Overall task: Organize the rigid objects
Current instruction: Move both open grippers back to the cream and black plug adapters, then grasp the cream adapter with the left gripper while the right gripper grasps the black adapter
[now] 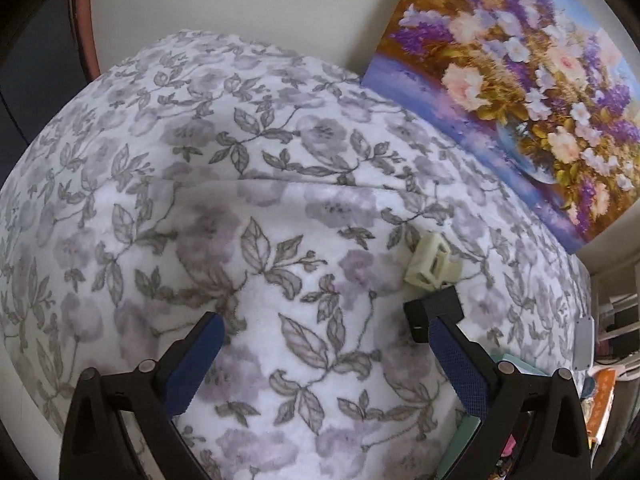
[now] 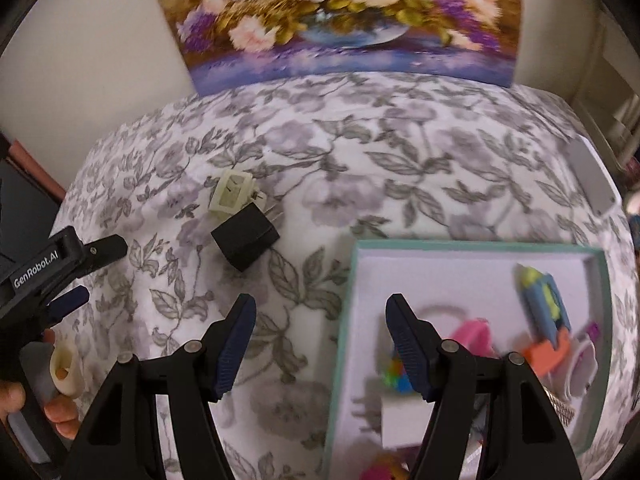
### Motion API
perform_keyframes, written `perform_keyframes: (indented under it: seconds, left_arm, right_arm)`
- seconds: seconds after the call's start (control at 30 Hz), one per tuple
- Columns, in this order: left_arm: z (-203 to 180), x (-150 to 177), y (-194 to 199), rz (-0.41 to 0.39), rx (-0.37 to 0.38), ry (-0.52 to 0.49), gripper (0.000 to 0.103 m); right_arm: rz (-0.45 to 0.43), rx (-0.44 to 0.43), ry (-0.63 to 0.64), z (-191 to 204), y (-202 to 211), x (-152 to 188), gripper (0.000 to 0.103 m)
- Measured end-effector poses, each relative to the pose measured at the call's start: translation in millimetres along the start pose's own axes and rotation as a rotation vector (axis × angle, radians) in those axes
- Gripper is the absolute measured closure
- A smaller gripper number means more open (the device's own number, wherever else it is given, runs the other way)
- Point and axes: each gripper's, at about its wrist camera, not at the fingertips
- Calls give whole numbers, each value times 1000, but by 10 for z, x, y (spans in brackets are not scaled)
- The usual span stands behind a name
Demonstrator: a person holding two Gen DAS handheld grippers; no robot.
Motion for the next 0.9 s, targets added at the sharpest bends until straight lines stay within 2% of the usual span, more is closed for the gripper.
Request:
perform_keyframes:
  seconds: [0.2, 0.37, 0.6, 0.9]
  left_arm:
    - [-27, -97, -234, 29, -26, 15, 0]
    - [-140, -230, -378, 23, -64, -49, 0]
    - [-165, -401, -560, 34, -33, -59, 1]
    - [-214, -491, -660, 50, 23, -69, 1]
  right_arm:
    - [42, -7, 48, 121, -335, -183, 34]
    - [78, -28, 103, 229, -607, -307, 34]
    - [119, -95, 157, 379, -871, -359, 34]
    - [148, -45, 207, 484, -1154, -440, 34]
Point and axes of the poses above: each gripper's, at about its wrist camera, not at the fingertips, and y roughly against the way its jaws point, z to its left, x to its underside, and after that the axes turned 7 degrees about -x, right-handed
